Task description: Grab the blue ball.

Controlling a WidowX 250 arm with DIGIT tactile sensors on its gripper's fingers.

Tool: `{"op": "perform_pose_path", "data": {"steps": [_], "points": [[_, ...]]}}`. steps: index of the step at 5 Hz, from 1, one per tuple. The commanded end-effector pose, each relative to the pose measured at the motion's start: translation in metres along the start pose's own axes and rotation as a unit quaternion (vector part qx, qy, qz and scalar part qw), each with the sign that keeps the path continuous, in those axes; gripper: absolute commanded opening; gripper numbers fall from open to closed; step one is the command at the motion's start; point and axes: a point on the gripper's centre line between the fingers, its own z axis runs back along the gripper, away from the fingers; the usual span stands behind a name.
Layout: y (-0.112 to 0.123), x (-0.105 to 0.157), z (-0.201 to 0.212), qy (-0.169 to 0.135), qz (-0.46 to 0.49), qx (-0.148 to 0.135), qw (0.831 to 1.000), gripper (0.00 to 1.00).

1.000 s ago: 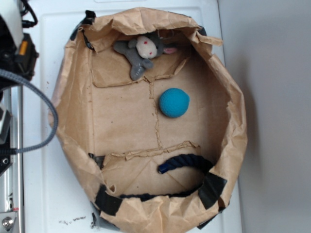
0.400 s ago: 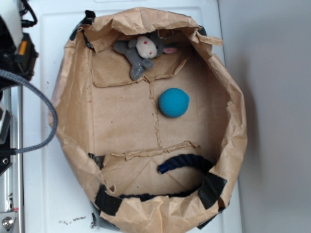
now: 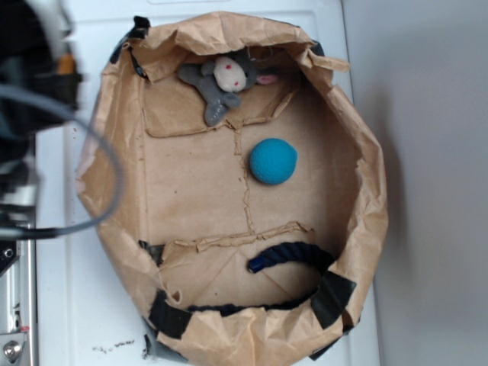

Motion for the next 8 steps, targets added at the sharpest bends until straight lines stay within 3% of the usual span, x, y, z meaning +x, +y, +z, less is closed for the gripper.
{"op": "perform_pose_path", "data": {"steps": [1,2,3,5,6,8], "points": [[-0.018,0.039,0.027,-0.029,0.019,-0.006,0.999,1.0],[-0.024,0.043,0.009,-0.067,0.022,0.002,0.998,1.0],[-0.029,0.066,-0.018,-0.086,0.042,0.014,0.995,1.0],[-0.042,0.094,-0.032,-0.105,0.078,0.03,0.991,1.0],[-0.04,0.102,-0.035,-0.103,0.092,0.032,0.99,1.0],[-0.02,0.096,-0.037,-0.146,0.073,0.022,0.986,1.0]]}}
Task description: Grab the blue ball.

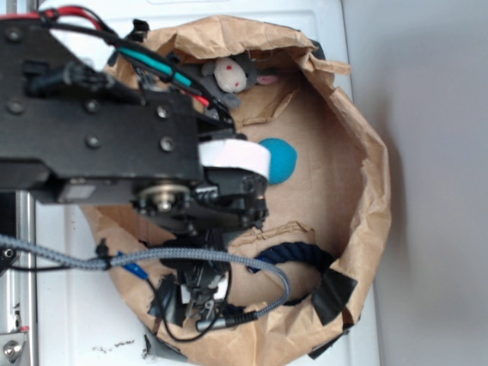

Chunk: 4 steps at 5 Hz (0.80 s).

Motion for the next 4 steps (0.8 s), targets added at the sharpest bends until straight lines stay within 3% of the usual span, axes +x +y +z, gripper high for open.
{"op": "perform_pose_path", "data": {"steps": [1,2,3,4], "points": [[0.026,0.004,0.041,0.007,-0.001,-0.035,0.999,1.0],[0.026,0.008,0.074,0.035,0.008,-0.054,0.998,1.0],[0.024,0.014,0.076,0.025,0.014,-0.051,0.998,1.0],[0.031,0.02,0.064,-0.012,0.021,-0.043,0.999,1.0]]}}
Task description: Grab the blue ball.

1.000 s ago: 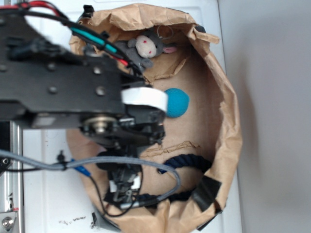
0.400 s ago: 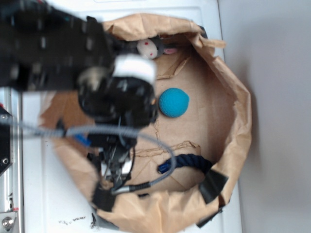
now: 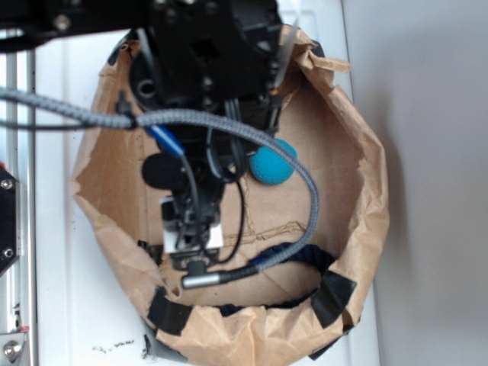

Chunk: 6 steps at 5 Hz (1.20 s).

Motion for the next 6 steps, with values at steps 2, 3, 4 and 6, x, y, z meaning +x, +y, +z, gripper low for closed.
{"op": "perform_pose_path", "data": {"steps": [2,3,4,6], "points": [[0.021,0.052,-0.022,-0.074,0.013,0.016,0.997,1.0],[0.019,0.055,-0.03,-0.078,0.011,0.02,0.997,1.0],[0.023,0.056,-0.047,-0.099,0.0,0.032,0.995,1.0],[0.054,0.037,-0.058,-0.083,-0.035,0.044,0.995,1.0]]}}
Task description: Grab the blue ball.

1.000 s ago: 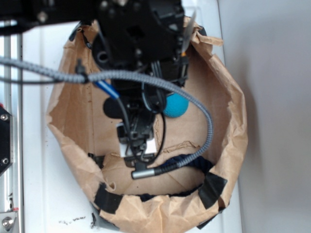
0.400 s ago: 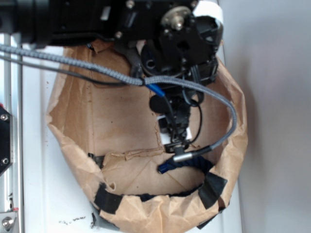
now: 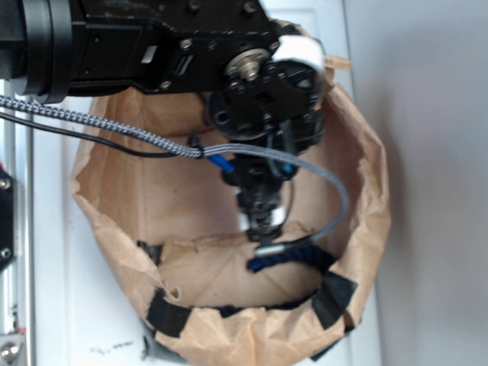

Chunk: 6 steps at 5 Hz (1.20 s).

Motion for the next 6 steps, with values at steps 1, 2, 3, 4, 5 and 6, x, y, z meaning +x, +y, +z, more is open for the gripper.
{"op": "perform_pose_path", "data": {"steps": [1,2,3,4,5,6], "points": [[0.03,-0.001,-0.003,-0.029,-0.017,0.025,0.999,1.0],[0.028,0.009,-0.02,-0.038,-0.004,0.044,0.998,1.0],[0.025,0.018,-0.04,-0.051,-0.002,0.051,0.997,1.0],[0.015,0.015,-0.057,-0.068,-0.012,0.057,0.996,1.0],[0.011,0.014,-0.079,-0.077,-0.013,0.077,0.994,1.0],[0.009,0.011,-0.079,-0.086,-0.021,0.068,0.994,0.0]]}}
